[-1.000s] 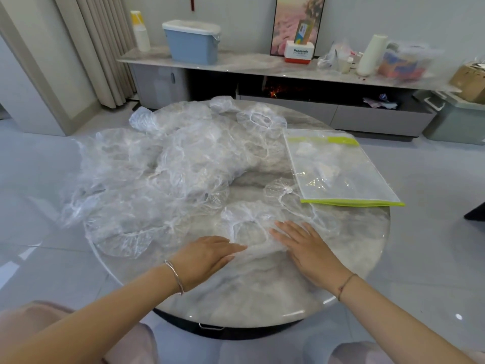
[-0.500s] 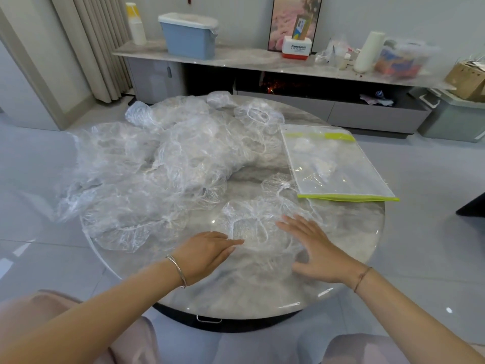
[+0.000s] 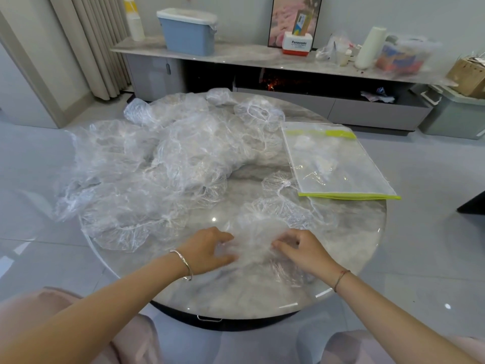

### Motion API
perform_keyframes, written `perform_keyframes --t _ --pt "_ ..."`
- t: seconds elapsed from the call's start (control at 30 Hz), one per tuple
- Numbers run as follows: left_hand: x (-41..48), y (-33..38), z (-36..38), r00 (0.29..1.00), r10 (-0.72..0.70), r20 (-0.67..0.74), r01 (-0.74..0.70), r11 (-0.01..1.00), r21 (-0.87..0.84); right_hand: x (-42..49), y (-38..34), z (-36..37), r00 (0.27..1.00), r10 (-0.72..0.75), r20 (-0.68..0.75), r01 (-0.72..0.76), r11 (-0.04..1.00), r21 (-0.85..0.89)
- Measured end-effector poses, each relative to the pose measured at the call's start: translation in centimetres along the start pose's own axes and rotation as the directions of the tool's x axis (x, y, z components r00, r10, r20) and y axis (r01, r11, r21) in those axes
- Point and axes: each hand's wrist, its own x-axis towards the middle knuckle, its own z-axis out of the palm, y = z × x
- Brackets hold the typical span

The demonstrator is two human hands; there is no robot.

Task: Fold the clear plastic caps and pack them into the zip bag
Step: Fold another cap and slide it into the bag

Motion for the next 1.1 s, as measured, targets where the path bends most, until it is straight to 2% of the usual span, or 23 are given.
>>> perform_keyframes --t 0.07,0.13,0.23,0.27,0.3,0.37,0.43,0.5,0.6,0.67,0.87,1.1 --pt "0.8 -0.3 0.3 0.994 -0.066 -0.088 0.048 0.981 -0.190 0.1 -0.2 0.0 0.998 0.026 -0.058 -0.023 0.999 0.049" --pt "1.5 -0.6 0.5 0.982 -0.124 -0.142 0.087 0.967 -0.241 0.3 0.2 0.0 0.992 0.027 -0.127 -0.025 1.000 0.014" --pt "1.9 -0.7 0.8 0.935 -0.268 -0.234 0.209 0.946 -0.248 0.5 0.6 0.1 0.969 -0.038 -0.245 -0.010 0.982 -0.191" --pt "1.9 -0.7 1.0 0.917 -0.285 -0.280 0.237 0.952 -0.195 0.4 0.5 0.3 0.949 -0.116 -0.293 0.022 0.952 -0.306" --pt "1.9 -0.7 1.2 0.903 -0.257 -0.344 0.232 0.966 -0.113 0.4 0.4 0.5 0.927 -0.222 -0.303 0.071 0.896 -0.439" --pt "2.0 -0.4 1.6 0.890 -0.038 -0.454 0.077 0.995 0.067 0.3 0.0 1.3 0.897 -0.403 -0.183 0.210 0.751 -0.626" --pt "2.2 -0.3 2.2 0.905 0.215 -0.366 -0.125 0.959 0.256 0.4 -0.4 2.2 0.896 -0.443 -0.032 0.300 0.658 -0.691" --pt "2.6 -0.9 3.4 0.920 0.325 -0.221 -0.232 0.903 0.362 0.7 0.3 3.0 0.922 -0.383 0.051 0.305 0.643 -0.702" --pt "2.7 -2.0 4.9 0.939 0.330 -0.096 -0.263 0.869 0.419 1.1 2.0 3.4 0.947 -0.289 0.140 0.297 0.624 -0.723" --pt "2.7 -2.3 5.5 0.943 0.326 -0.066 -0.270 0.866 0.420 1.0 2.7 3.6 0.948 -0.277 0.160 0.303 0.615 -0.728" --pt "2.7 -2.1 6.0 0.947 0.301 -0.114 -0.206 0.838 0.505 1.1 3.1 3.9 0.939 -0.297 0.170 0.326 0.624 -0.710" --pt "2.8 -2.1 6.2 0.935 0.313 -0.167 -0.183 0.828 0.529 1.1 2.6 3.8 0.950 -0.231 0.211 0.311 0.625 -0.716"
